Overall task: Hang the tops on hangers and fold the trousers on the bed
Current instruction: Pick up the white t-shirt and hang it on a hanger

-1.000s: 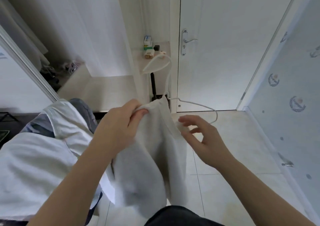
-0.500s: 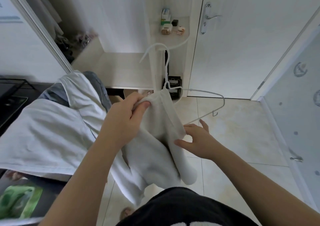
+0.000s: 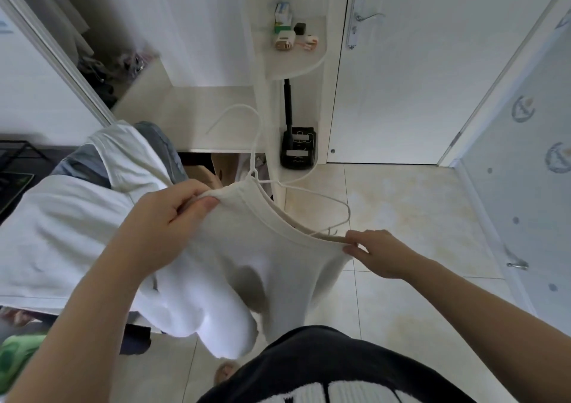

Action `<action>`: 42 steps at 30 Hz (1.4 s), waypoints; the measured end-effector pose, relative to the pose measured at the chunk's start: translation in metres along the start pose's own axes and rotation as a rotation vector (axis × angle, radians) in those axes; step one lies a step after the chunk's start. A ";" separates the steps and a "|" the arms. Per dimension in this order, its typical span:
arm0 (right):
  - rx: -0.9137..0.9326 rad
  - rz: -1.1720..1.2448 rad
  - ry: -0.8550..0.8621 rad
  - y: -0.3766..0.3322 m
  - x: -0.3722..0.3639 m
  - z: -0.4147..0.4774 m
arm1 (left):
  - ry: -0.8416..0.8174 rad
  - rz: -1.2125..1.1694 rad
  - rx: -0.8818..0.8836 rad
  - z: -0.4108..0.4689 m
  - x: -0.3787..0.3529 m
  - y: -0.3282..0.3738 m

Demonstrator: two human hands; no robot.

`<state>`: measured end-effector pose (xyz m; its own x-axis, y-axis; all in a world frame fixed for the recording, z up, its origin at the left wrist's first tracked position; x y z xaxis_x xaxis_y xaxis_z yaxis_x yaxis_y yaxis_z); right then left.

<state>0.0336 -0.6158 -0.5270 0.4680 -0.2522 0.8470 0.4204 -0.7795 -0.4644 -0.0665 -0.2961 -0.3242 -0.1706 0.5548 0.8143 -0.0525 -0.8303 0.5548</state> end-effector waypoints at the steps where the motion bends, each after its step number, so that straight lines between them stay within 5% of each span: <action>1: -0.010 0.050 0.008 0.002 0.002 -0.002 | -0.017 0.001 0.007 0.000 -0.001 -0.001; 6: -0.009 0.193 0.125 -0.005 0.031 -0.011 | -0.125 -0.025 0.022 -0.002 -0.008 -0.007; 14: 0.314 0.265 0.267 -0.128 0.086 -0.026 | -0.272 -0.005 -0.074 0.006 -0.059 0.026; 18: 0.474 0.290 0.409 -0.171 0.109 -0.042 | -0.211 -0.066 -0.096 0.015 -0.059 0.040; 27: 0.428 0.497 0.559 -0.143 0.159 -0.054 | -0.213 -0.094 -0.124 0.011 -0.050 0.038; 38: 0.402 0.733 0.398 -0.151 0.130 -0.042 | -0.145 -0.024 -0.205 0.016 -0.055 0.061; 42: 0.216 0.691 0.432 -0.132 0.135 -0.036 | -0.050 0.006 -0.215 0.024 -0.034 0.036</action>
<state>0.0132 -0.5671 -0.3421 0.3545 -0.8636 0.3586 0.3089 -0.2538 -0.9166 -0.0387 -0.3432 -0.3277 -0.1231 0.5470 0.8280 -0.2609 -0.8229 0.5048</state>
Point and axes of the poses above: each hand's wrist, its own z-axis towards the middle knuckle, its own x-axis out of the back of the hand, y = z × x, the point moved 8 cm from there along z, towards the middle knuckle, and after that the axes turned 4 degrees about z, right-handed, at the moved point
